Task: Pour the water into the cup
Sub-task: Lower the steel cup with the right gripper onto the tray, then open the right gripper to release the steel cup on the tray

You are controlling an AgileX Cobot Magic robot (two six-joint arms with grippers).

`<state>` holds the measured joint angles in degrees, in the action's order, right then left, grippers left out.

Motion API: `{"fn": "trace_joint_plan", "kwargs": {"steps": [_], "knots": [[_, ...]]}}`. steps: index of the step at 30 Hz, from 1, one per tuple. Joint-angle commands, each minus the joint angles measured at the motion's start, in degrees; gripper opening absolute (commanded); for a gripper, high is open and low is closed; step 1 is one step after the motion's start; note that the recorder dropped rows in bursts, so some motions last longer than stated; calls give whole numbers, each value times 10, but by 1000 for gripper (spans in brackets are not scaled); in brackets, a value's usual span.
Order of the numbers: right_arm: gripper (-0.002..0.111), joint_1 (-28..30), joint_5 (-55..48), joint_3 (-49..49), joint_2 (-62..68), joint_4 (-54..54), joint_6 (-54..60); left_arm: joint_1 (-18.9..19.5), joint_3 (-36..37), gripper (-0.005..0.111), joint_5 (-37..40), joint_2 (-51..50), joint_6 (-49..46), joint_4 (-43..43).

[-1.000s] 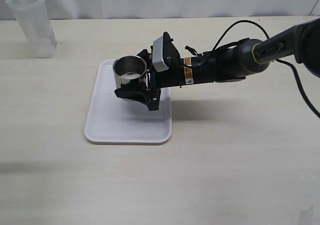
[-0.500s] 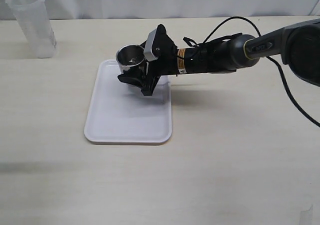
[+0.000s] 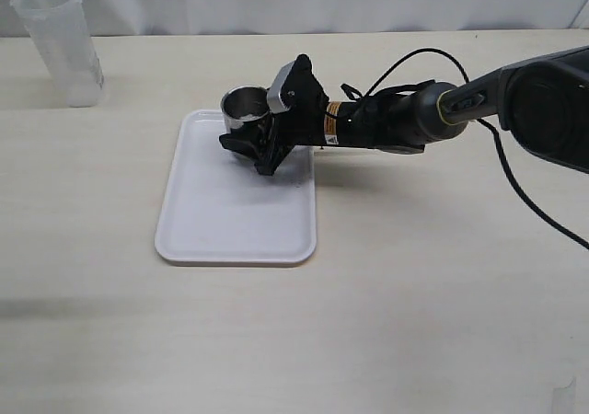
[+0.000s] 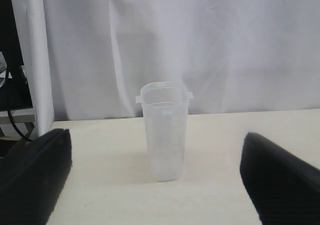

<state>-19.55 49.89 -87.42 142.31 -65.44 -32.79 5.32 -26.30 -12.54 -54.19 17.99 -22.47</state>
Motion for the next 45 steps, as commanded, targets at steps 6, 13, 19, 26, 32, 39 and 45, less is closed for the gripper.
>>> {"fn": "trace_joint_plan", "kwargs": {"steps": [6,13,19,26,32,39,45], "knots": [[4,1,12,-5,-3,21,5,0,3,85,-10,3,4,0],[19,1,12,-5,2,21,-8,0,3,85,-10,3,4,0],[34,1,12,-5,2,19,-10,0,3,85,-11,3,4,0],[72,1,12,-5,2,17,-10,0,3,85,-11,3,4,0],[85,1,9,-5,2,17,-10,0,3,85,-11,3,4,0],[85,1,9,-5,2,17,-10,0,3,85,-11,3,4,0],[85,2,9,-5,0,17,-35,0,3,85,-11,3,4,0]]}}
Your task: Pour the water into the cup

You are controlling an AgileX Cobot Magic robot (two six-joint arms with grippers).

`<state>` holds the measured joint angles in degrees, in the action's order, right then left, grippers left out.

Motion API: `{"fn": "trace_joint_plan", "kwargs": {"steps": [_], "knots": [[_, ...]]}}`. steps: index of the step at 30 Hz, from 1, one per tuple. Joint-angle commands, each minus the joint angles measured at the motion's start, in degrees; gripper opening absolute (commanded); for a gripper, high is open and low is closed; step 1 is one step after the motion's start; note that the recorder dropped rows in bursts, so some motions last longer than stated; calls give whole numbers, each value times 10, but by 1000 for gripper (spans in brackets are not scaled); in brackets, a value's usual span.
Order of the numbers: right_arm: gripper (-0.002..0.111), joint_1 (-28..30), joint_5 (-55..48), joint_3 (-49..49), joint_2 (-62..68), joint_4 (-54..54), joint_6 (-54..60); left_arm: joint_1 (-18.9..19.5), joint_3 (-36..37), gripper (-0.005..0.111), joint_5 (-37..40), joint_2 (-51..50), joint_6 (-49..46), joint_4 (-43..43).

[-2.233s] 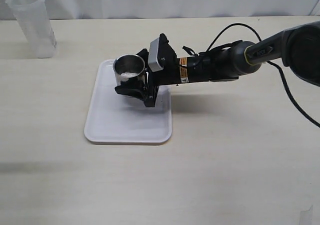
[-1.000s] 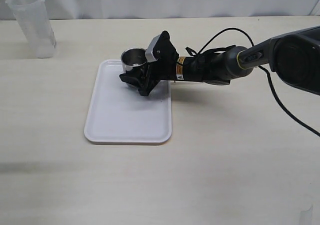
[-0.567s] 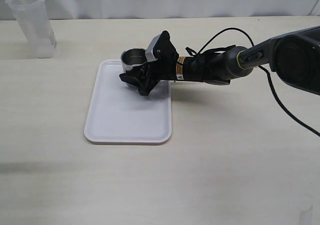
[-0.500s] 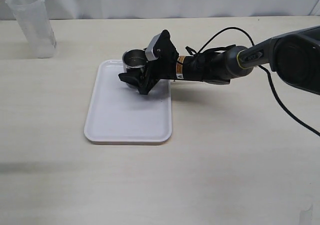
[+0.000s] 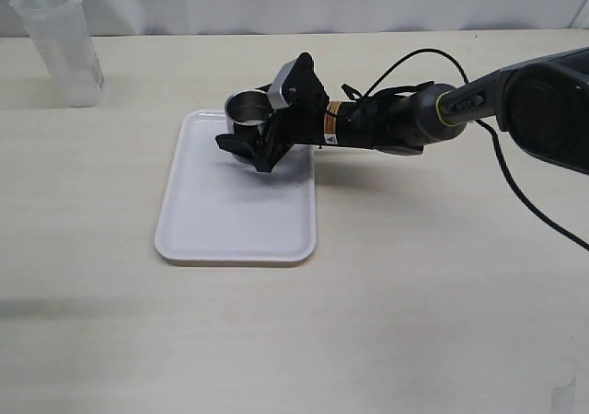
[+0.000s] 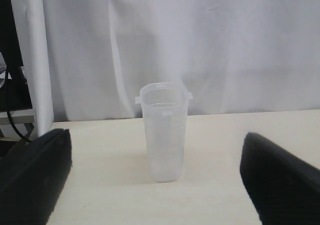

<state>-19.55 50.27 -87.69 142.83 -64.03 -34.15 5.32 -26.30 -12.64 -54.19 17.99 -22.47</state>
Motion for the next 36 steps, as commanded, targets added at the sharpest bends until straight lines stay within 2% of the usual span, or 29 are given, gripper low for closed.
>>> {"fn": "trace_joint_plan", "kwargs": {"steps": [1,4,6,9,16,23,27,31,36], "knots": [[85,2,5,-3,-5,3,-30,0,3,85,-10,3,4,0],[85,2,7,-3,-5,-16,-32,0,3,85,-10,3,4,0],[90,2,7,-3,-5,-17,-32,0,3,85,-10,3,4,0],[110,2,6,-3,-9,-17,-32,0,3,85,-10,3,4,0],[110,2,6,-3,-44,-39,-35,0,3,85,-9,3,4,0],[110,4,-9,-3,-106,-45,-94,0,3,85,-3,3,4,0],[110,4,-84,-3,-149,-47,-181,0,3,85,1,3,4,0],[110,4,-168,-1,-192,-107,-274,0,3,85,1,3,4,0],[110,4,-202,8,-230,-150,-331,0,3,85,1,3,4,0]]}}
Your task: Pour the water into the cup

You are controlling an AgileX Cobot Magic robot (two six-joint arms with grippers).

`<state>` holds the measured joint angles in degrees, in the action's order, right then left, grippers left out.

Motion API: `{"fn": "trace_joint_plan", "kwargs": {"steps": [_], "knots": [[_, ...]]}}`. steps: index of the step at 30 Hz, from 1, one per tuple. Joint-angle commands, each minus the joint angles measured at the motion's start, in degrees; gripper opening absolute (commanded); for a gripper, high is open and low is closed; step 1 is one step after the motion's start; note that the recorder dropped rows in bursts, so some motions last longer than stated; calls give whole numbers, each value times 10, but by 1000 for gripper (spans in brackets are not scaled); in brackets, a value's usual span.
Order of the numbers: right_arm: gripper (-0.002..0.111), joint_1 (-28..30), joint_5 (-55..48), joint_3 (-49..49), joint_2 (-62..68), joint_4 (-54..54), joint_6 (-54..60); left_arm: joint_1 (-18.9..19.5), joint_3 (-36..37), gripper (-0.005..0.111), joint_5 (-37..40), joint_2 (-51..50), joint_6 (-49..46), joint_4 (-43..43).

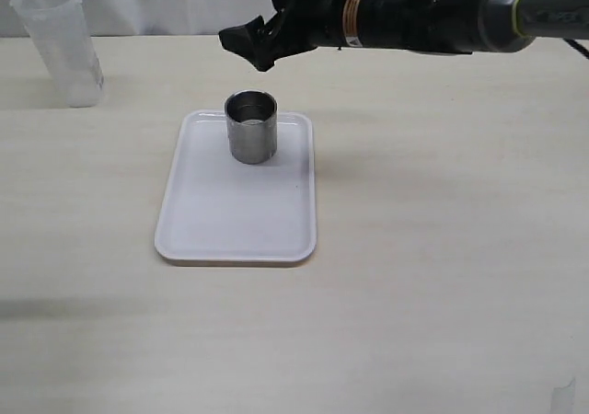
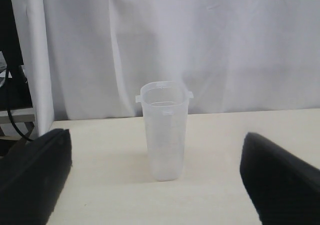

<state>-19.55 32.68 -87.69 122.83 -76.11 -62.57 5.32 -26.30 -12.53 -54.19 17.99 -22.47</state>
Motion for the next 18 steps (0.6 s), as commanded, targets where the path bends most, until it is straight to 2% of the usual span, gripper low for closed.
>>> {"fn": "trace_joint_plan", "kwargs": {"steps": [1,5,8,10,14,18], "knots": [[110,4,-27,13,-38,-28,-47,0,3,85,0,3,4,0],[110,2,-44,19,-61,-25,-73,0,3,85,0,3,4,0],[110,2,41,21,-74,-119,-80,0,3,85,0,3,4,0],[110,2,104,21,-79,-134,-70,0,3,85,0,3,4,0],[110,1,152,20,-80,-129,-59,0,3,85,0,3,4,0],[110,1,152,20,-80,-129,-59,0,3,85,1,3,4,0]]}}
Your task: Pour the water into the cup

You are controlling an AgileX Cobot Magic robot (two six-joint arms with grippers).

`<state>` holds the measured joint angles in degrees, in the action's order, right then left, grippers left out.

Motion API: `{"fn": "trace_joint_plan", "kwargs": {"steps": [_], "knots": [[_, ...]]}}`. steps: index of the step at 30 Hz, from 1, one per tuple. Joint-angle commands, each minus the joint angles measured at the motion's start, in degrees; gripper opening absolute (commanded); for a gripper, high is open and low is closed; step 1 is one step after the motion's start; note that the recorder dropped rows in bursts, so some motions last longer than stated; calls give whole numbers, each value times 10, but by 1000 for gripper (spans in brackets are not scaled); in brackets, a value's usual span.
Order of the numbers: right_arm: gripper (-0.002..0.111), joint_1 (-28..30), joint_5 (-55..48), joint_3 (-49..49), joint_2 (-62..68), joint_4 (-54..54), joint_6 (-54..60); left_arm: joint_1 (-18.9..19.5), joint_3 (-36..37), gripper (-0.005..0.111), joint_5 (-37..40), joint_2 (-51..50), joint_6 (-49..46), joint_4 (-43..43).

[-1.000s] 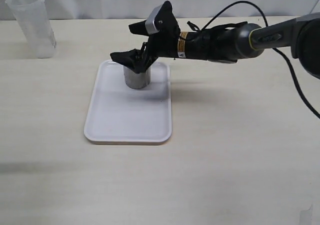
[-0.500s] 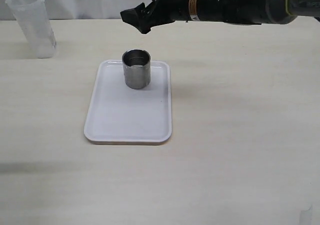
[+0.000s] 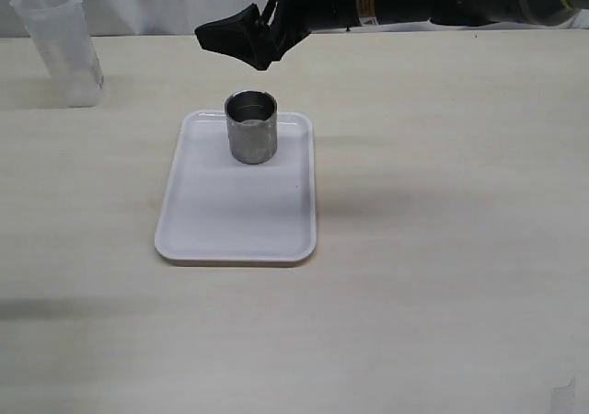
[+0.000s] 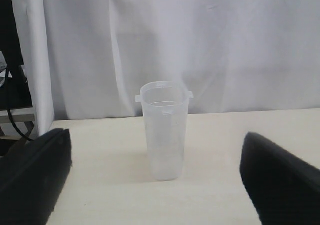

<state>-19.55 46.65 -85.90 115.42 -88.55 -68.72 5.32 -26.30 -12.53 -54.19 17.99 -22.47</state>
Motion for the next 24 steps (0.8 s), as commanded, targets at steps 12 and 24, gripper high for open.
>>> {"fn": "trace_joint_plan", "kwargs": {"steps": [12,24], "knots": [[104,9,33,2,-6,-9,-44,0,3,85,1,3,4,1],[6,41,71,1,-12,-11,-101,0,3,85,1,3,4,1]]}}
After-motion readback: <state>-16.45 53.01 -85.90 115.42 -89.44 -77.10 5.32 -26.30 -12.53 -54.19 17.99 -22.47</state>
